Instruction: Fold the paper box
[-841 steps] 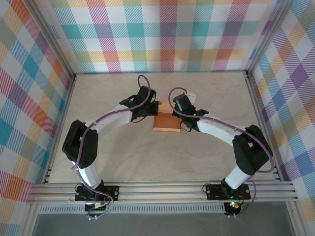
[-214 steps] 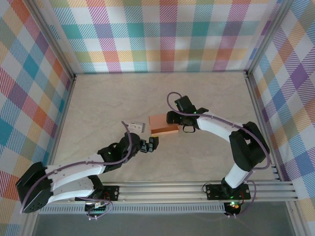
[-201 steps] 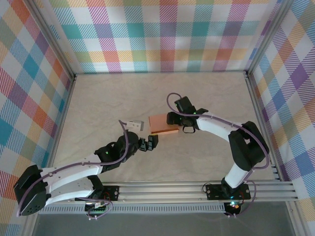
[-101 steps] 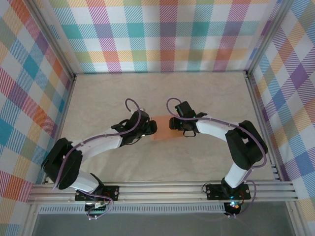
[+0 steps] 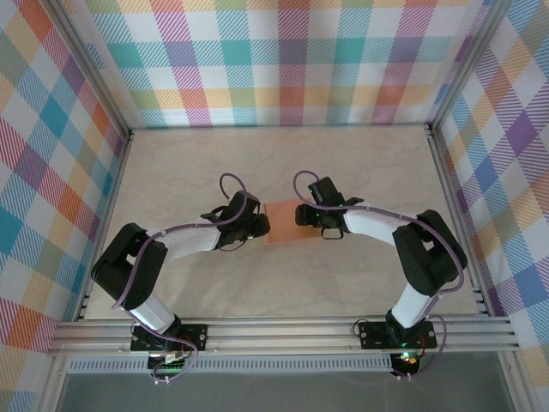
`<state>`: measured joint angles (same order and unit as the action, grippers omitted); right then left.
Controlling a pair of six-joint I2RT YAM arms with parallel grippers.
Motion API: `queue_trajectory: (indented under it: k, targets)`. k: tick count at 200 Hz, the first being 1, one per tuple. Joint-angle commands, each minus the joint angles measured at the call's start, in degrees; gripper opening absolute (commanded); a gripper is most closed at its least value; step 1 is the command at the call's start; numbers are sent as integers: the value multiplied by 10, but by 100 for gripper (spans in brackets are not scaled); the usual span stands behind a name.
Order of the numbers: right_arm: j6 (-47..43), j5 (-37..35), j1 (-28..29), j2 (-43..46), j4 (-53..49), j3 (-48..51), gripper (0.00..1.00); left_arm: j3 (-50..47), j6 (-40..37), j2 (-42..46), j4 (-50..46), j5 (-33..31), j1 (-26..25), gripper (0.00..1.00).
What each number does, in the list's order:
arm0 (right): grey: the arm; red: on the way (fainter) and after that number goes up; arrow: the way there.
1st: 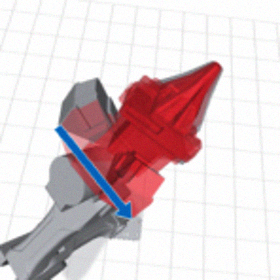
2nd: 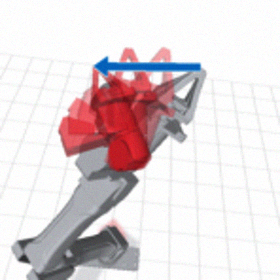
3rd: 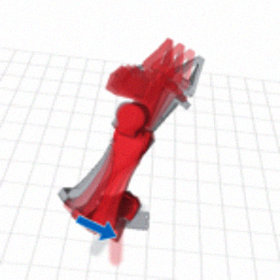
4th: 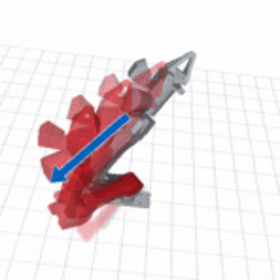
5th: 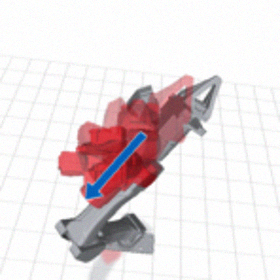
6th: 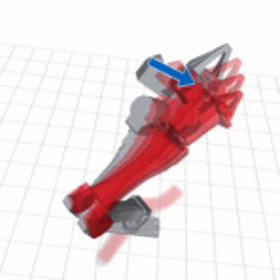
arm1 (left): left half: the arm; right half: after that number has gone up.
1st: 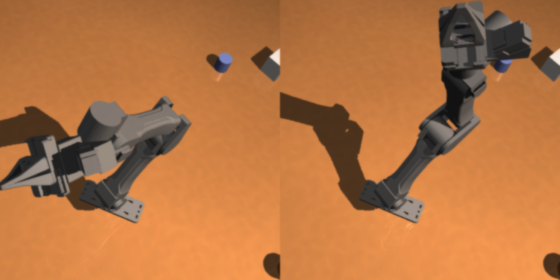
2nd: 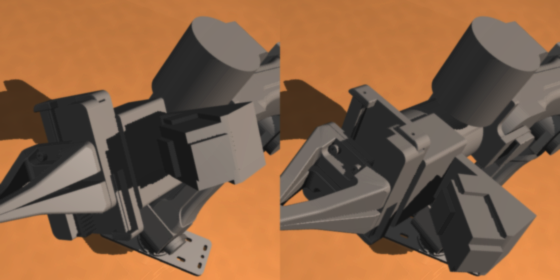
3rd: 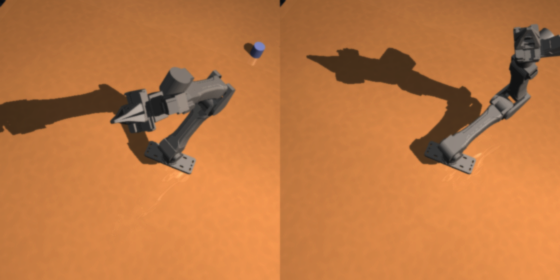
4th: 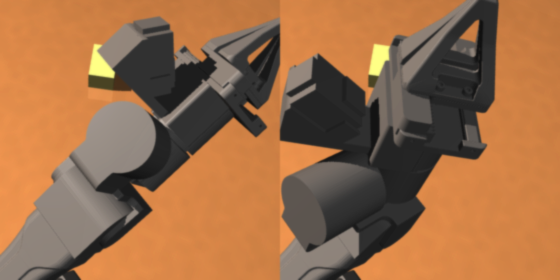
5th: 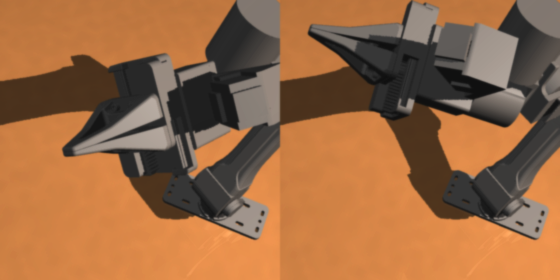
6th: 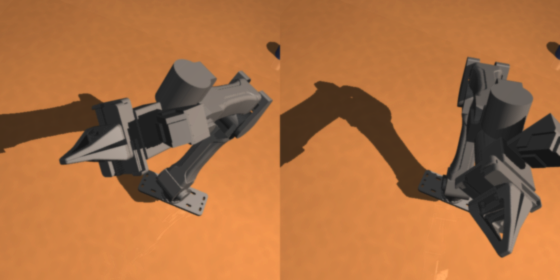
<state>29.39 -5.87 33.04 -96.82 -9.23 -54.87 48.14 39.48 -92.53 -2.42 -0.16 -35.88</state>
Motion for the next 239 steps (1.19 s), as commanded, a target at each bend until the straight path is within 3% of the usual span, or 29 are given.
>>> queue_trajectory:
  k: [1,68,118,172,239]
  targets:
    - [2,48,-12,27,14,16,72,-15,13,-5,37,28,11,40]
    - [30,115,-46,47,45,37,77,-25,10,30,54,53,21,47]
    - [38,139,-60,58,55,51,77,-19,11,-3,61,66,23,49]
    - [54,175,-76,63,75,65,77,-44,17,5,78,68,33,34]
    - [72,206,-86,57,94,71,77,-73,37,-3,120,95,50,32]
